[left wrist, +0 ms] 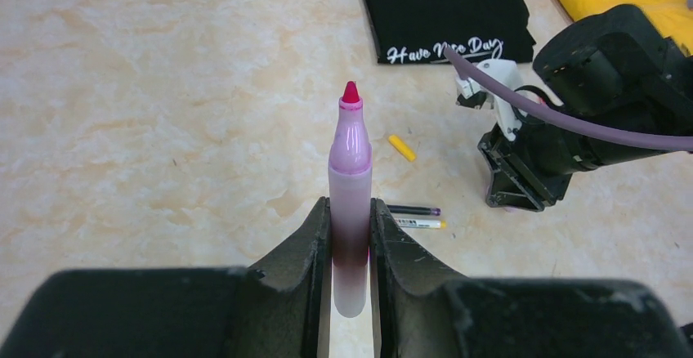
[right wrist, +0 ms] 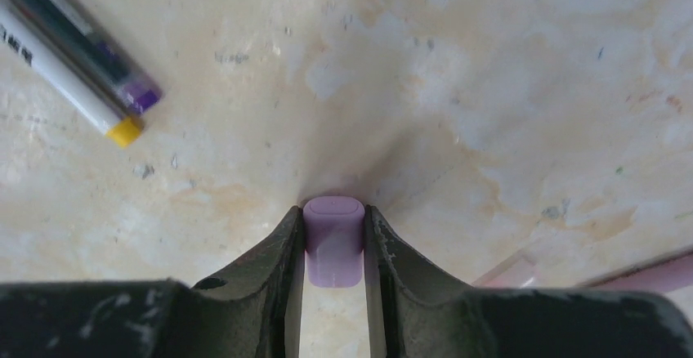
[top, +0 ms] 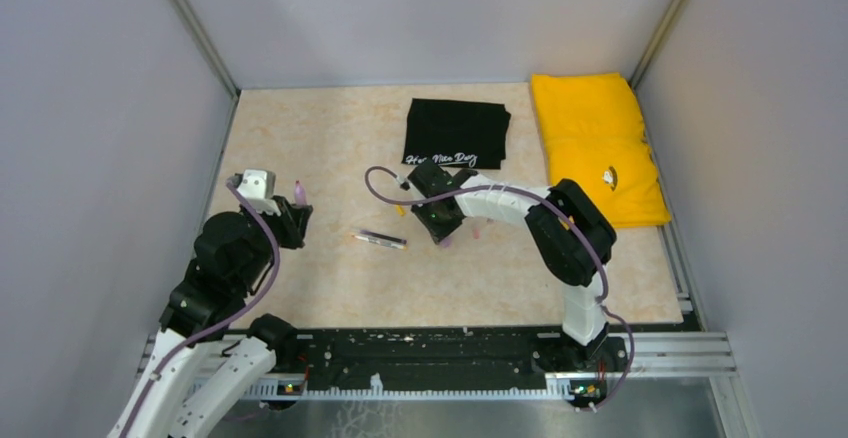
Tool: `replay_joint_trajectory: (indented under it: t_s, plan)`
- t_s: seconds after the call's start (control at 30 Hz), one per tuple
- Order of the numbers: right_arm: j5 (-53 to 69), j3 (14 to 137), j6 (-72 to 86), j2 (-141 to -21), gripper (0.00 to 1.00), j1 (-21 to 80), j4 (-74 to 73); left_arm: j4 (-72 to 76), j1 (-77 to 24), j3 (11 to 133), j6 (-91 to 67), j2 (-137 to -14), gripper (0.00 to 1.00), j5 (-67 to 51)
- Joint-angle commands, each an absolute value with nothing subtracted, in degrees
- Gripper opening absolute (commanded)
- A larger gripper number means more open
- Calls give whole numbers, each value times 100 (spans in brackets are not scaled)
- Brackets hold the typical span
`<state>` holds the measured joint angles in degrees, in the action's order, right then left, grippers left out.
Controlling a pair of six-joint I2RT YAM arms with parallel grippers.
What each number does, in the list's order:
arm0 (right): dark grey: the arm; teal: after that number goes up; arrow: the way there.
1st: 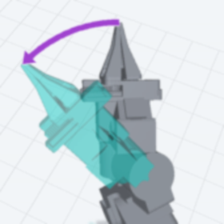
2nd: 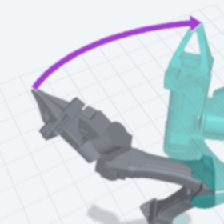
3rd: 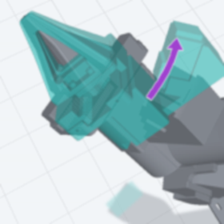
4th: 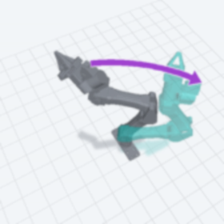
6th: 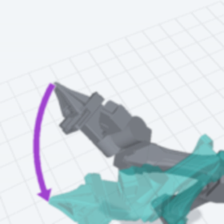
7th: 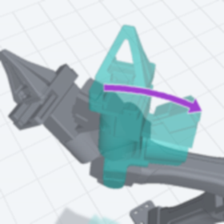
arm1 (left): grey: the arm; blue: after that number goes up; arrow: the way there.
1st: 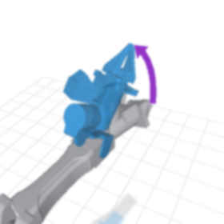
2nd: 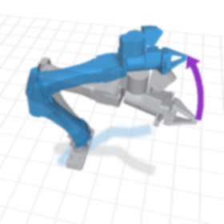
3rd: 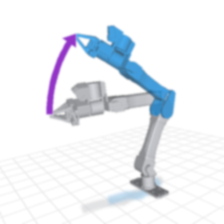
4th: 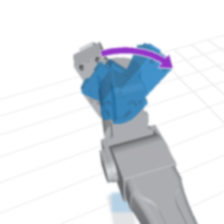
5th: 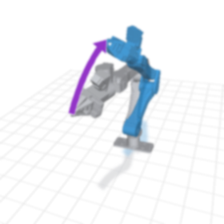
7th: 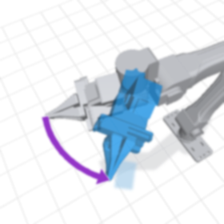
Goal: Insert the pens into the pen caps
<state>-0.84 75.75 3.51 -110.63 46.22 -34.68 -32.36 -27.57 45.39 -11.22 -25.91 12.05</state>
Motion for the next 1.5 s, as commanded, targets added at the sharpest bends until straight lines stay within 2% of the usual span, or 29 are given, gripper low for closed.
replay_joint_trajectory:
  t_s: [0.0,0.23,0.4,0.53,0.63,0.77,0.83,1.07,1.3,1.47]
  plan:
    - [-259,7136,706,-9920,0,4634,-2762,-3142,-2768,4683,-999,-3039,0,489]
    - [-1674,6677,1803,-8232,0,4623,-1815,-2544,-2771,4608,-1097,-3740,0,-1087]
    - [-1876,5757,3039,-6973,0,4624,-627,-1523,-2867,4221,-1418,-3949,0,-2026]
    - [-1928,4799,4183,-6056,0,4624,697,-932,-3110,4140,-1476,-4237,0,-2350]
    - [-1901,4520,4755,-5711,0,4623,1070,-600,-3516,4194,-1396,-4608,0,-2324]
    - [-1542,4082,4695,-5331,0,4629,1824,-145,-3985,4312,-1128,-5226,0,-2140]
    - [-1753,3672,4867,-5013,0,4632,2332,86,-3990,4419,-969,-5466,0,-2062]
    - [-2460,3410,5338,-4558,0,4636,2468,236,-4026,5246,-654,-6285,0,-2396]
    - [-3167,4288,5077,-4510,0,4631,1246,-289,-4294,6725,67,-7418,0,-2359]
    - [-3600,4664,4509,-4315,0,4632,1033,392,-4377,6633,9,-7656,0,-2419]
